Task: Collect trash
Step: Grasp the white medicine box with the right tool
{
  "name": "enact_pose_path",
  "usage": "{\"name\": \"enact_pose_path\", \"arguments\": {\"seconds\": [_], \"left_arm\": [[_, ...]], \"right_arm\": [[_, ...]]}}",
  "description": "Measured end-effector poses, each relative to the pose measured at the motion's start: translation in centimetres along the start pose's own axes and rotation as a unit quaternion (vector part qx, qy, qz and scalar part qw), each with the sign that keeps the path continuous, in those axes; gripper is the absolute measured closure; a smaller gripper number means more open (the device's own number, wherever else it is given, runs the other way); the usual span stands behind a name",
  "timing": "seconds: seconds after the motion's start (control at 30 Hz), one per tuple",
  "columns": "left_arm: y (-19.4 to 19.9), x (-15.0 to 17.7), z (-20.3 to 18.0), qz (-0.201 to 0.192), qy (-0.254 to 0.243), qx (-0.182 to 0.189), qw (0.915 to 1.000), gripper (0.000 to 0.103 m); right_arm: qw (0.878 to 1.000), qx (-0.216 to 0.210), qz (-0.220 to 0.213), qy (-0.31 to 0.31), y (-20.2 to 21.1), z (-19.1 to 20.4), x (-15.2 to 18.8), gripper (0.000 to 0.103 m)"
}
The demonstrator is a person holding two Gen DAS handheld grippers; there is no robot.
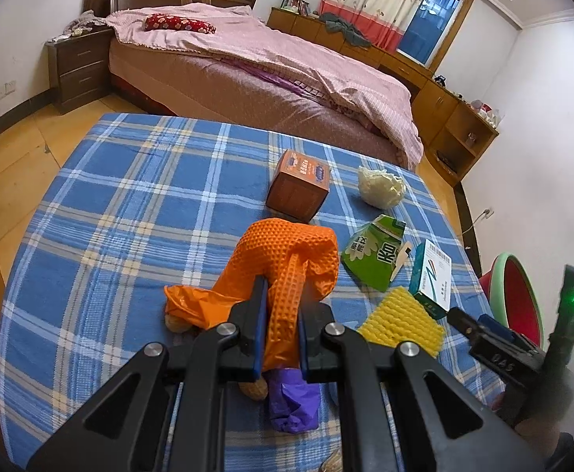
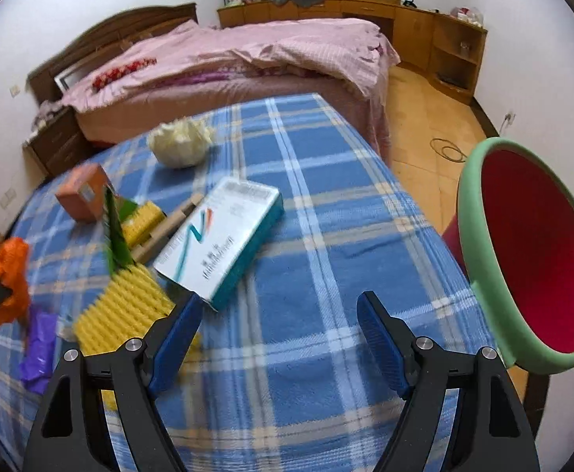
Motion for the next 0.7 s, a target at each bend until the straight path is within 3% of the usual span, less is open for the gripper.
{"name": "enact_pose_path", "arguments": {"seconds": [0.17, 0.43, 0.6, 0.63, 0.7], "left_arm": [[-0.2, 0.0, -0.6, 0.001, -0.002, 0.000, 1.0000, 0.091], [-0.6, 0.0, -1.0, 0.004, -0.003, 0.000, 1.0000, 0.091], [-0.7, 0.2, -1.6, 0.006, -0.008, 0.003, 0.9999, 0.091], [-0.6, 0.3, -1.8, 0.005, -0.010, 0.004, 0.9999, 0.091], [-0.5, 0.3, -2.2, 0.005, -0.012, 0.007, 0.9999, 0.091]], "right_arm": [[1.000, -0.013, -0.006, 0.003, -0.2, 2.2, -1.4, 0.021], [1.000, 0.006, 0.017, 0.023, -3.4, 4.7, -1.9, 0.021], [0.999, 0.006, 0.022, 0.024, -4.3, 4.3, -1.7, 0.021], [1.000, 0.003, 0.022, 0.022, -4.3, 4.1, -1.6, 0.023], [0.999, 0.004, 0.018, 0.026, -3.9, 3.6, -1.6, 0.043]]}}
Point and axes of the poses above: each gripper's, at about its wrist camera, not at the fingertips, and y roughly against the way its jaws point, z to its left, x to its underside, the point moved 9 cm from there along -y, roughly the way its jaws point, and after that the axes turned 2 degrees about -z, right-handed, at the moved point
